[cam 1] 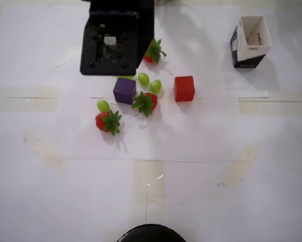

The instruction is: Put the purple cube on top of the red cube

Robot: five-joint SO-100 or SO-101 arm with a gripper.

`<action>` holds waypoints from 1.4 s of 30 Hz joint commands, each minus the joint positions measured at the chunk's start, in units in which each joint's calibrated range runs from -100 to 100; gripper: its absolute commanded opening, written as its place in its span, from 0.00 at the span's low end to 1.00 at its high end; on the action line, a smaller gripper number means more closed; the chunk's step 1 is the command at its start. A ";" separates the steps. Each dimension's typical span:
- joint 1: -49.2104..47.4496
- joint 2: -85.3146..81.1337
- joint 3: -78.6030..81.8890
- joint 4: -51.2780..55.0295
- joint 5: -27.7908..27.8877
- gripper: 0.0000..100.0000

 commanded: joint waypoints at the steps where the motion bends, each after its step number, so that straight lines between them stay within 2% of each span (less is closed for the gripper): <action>1: 1.10 -0.89 -2.10 -1.08 -0.29 0.03; 9: -0.59 -1.92 1.99 -3.61 1.95 0.31; 23: 0.51 -0.63 10.27 -8.92 -0.20 0.31; 42: 0.07 5.82 10.81 -15.21 -0.34 0.30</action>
